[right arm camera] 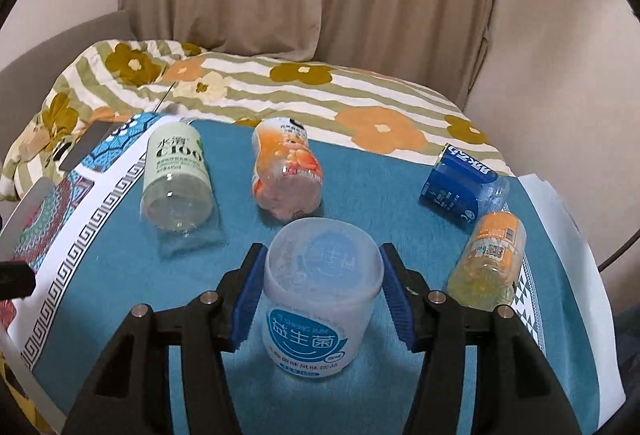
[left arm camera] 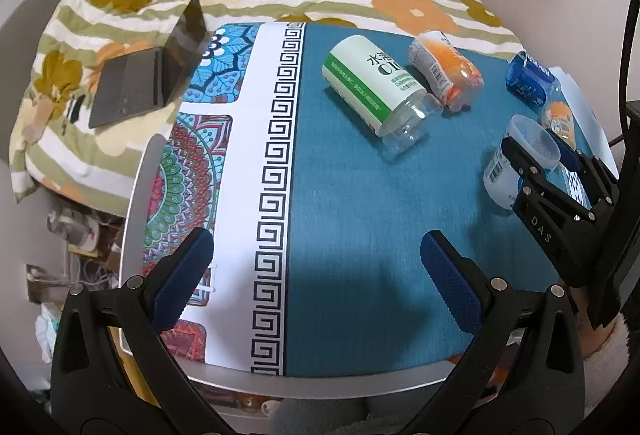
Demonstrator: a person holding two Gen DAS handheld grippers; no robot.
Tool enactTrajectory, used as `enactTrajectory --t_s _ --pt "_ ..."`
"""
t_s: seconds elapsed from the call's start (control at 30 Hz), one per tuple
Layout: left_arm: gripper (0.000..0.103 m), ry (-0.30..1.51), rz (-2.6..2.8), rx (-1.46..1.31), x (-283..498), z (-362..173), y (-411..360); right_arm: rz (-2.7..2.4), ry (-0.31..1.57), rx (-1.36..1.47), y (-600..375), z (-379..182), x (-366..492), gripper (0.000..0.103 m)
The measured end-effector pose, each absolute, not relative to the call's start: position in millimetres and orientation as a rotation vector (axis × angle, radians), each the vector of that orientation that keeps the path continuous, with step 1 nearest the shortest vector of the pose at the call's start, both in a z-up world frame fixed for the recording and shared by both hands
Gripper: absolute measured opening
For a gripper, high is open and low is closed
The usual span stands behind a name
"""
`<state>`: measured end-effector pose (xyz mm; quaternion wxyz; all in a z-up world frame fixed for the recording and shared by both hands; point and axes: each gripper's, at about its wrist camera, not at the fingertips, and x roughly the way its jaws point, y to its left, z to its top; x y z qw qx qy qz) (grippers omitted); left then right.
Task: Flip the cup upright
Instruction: 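Carry the white cup with the right gripper toward the cloth's middle and lower it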
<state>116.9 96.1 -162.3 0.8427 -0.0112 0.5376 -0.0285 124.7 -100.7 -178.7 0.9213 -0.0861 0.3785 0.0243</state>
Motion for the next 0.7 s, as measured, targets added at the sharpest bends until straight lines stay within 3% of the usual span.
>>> enactTrajectory --t_s 0.47,0.7 --pt "0.103 1.124 -0.066 -0.035 106 -156 89 0.084 0.866 -0.158 -111 -179 104 0.053" --pt "0.103 1.105 -0.062 -0.044 98 -147 82 0.087 0.891 -0.063 -123 -174 108 0.061"
